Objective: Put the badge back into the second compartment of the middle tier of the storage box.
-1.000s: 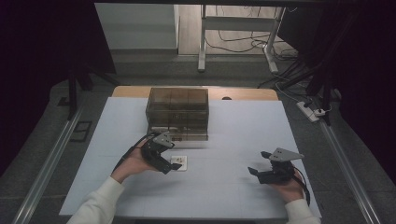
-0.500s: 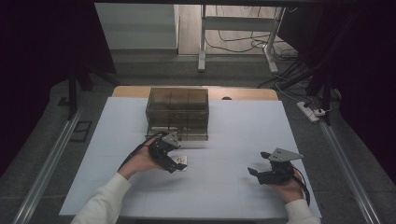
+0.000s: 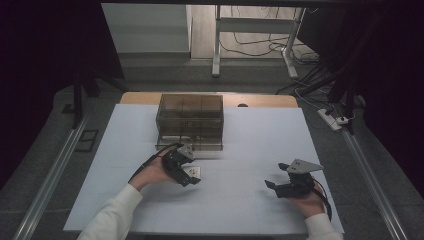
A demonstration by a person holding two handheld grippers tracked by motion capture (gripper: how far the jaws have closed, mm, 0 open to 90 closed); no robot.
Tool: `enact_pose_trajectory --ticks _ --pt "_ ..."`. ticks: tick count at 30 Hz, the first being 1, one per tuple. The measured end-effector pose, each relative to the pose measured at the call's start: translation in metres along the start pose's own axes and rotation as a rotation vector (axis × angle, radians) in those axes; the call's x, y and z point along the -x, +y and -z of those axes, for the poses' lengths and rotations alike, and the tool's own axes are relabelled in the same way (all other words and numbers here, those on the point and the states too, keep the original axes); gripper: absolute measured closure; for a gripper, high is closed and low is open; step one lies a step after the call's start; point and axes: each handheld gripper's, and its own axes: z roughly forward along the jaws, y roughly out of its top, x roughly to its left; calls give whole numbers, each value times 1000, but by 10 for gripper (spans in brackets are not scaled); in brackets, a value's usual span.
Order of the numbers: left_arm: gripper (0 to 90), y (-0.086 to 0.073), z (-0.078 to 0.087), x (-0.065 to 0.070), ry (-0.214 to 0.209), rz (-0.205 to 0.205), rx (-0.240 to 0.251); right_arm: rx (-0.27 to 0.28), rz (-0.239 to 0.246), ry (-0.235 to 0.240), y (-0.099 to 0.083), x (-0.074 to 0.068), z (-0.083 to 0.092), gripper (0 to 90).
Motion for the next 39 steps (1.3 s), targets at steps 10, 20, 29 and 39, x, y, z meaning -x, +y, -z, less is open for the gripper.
enact_pose_trajectory --ticks 10,20,29,39 --pt "150 0 -8 -1 -14 -19 -30 -3 3 6 0 0 -1 152" --pt "165 -1 -13 -2 -8 -40 -60 -8 5 9 0 0 -2 152" --pt "221 -2 -15 -1 16 -82 -75 -13 11 10 -1 -1 -2 152" --pt "324 -3 -13 2 13 -115 -73 -16 12 12 -1 -1 -2 152"
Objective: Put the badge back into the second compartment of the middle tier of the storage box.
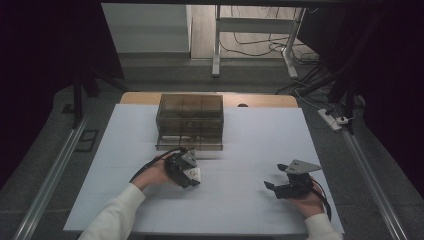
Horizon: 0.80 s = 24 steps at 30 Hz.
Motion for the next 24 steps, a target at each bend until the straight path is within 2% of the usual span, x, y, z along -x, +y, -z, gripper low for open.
enact_pose_trajectory --ticks 6,15,24 --pt "328 0 0 1 5 -4 -1 1 0 1 0 0 0 153" --pt "328 1 1 0 5 13 -1 0 2 3 0 0 0 153" --pt "327 2 10 1 15 37 47 -1 2 4 0 0 0 153"
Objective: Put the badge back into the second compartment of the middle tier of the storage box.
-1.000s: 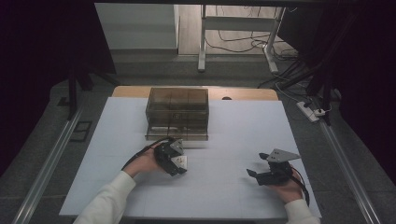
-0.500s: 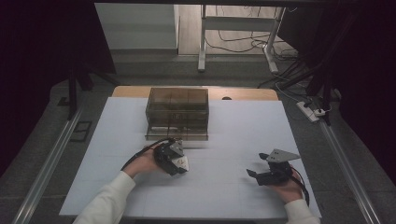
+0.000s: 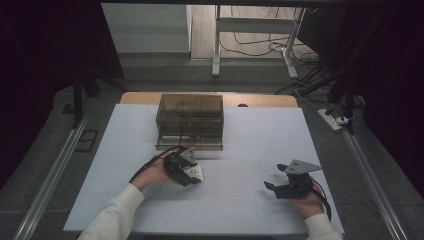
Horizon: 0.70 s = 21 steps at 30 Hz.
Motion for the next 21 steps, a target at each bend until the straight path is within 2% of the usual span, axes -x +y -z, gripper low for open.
enact_pose_trajectory --ticks 5,21 --pt "327 0 6 0 6 15 29 -3 2 -2 0 0 0 153" --pt "327 2 18 2 28 17 66 -4 9 -5 0 0 0 153"
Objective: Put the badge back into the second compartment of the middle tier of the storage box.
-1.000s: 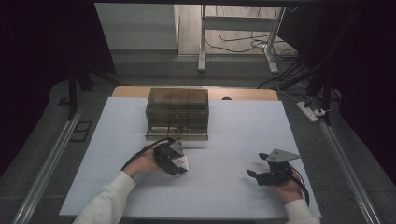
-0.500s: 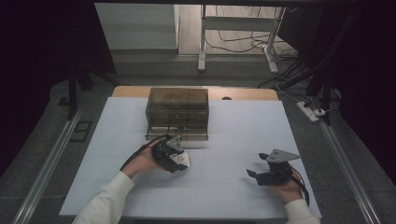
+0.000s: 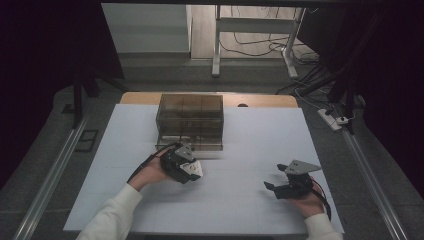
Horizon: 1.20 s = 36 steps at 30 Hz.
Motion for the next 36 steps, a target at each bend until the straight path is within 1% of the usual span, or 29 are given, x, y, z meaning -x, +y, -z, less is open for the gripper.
enact_pose_trajectory --ticks 10,24,36 --pt "327 2 11 0 18 20 55 5 0 -1 0 0 0 153" --pt "327 4 23 1 46 28 96 -2 3 -1 0 0 0 153" --pt "327 6 32 2 62 35 128 -4 4 -2 0 0 0 153"
